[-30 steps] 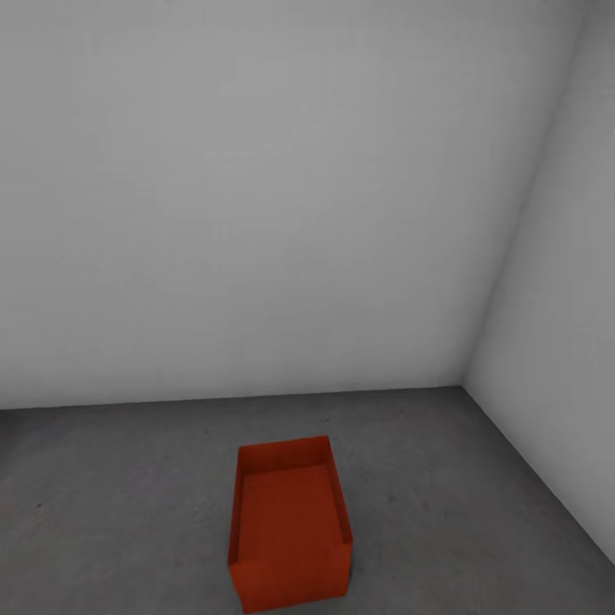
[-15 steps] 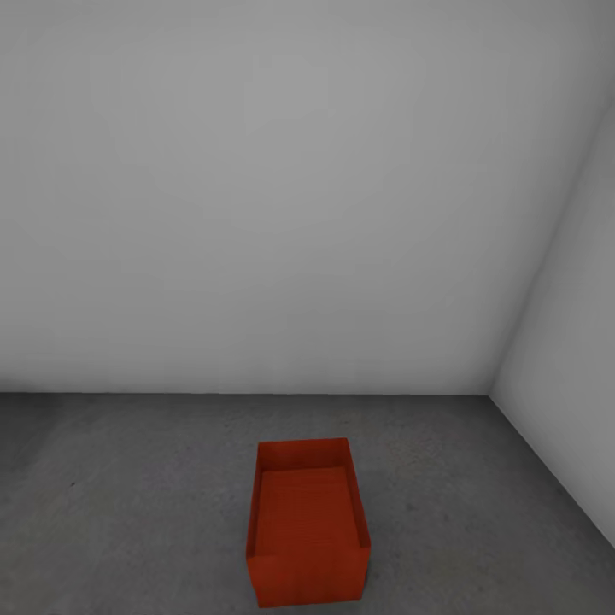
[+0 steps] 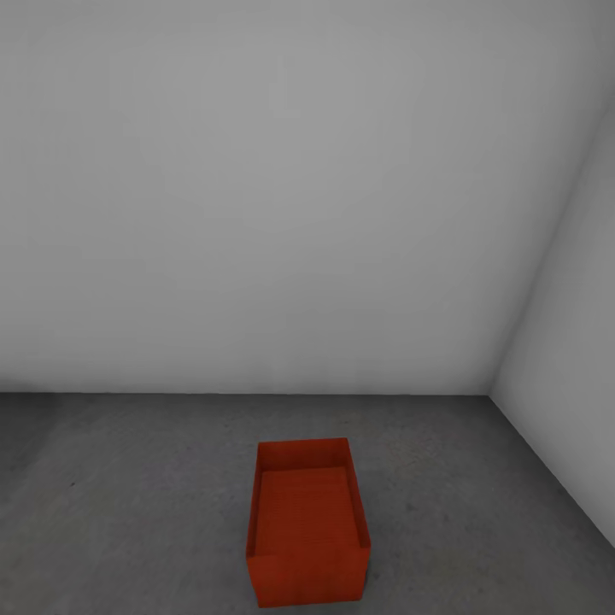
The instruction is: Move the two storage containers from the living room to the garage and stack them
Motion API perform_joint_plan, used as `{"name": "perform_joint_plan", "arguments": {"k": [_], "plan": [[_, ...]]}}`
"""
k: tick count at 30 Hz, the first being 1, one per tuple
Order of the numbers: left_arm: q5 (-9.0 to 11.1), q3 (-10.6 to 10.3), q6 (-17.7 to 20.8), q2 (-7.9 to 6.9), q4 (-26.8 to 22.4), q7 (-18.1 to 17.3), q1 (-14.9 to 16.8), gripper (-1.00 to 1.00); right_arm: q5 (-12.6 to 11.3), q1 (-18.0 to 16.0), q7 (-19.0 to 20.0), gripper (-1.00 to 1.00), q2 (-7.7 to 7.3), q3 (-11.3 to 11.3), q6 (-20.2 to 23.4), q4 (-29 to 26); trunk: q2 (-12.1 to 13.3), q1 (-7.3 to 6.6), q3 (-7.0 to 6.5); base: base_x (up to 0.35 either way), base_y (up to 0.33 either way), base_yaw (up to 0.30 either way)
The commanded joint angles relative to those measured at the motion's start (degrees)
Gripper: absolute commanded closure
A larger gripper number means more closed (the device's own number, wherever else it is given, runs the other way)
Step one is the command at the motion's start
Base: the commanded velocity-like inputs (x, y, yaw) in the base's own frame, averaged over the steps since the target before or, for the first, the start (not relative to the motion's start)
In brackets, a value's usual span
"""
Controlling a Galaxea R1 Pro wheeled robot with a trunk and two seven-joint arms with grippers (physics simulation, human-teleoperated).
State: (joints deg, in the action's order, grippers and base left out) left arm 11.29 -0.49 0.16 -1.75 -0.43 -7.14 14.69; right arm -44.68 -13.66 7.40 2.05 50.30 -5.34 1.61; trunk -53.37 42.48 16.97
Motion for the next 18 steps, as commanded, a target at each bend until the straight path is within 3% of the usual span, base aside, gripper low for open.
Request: {"name": "perform_joint_plan", "arguments": {"k": [1,18], "plan": [[0.5,-0.1,0.0,-0.01,0.0,-0.2,0.0,-1.00,-0.6,-0.1,0.3,-1.00,-0.13,0.5,-0.3,0.2,0.0,0.00,0.07,0.000,0.000,0.000],[0.0,-0.2,0.0,-0.10,-0.5,-0.2,0.1,-1.00,-0.5,-0.1,0.3,-1.00,0.01,0.6,-0.5,0.2,0.0,0.00,0.07,0.000,0.000,0.000]]}}
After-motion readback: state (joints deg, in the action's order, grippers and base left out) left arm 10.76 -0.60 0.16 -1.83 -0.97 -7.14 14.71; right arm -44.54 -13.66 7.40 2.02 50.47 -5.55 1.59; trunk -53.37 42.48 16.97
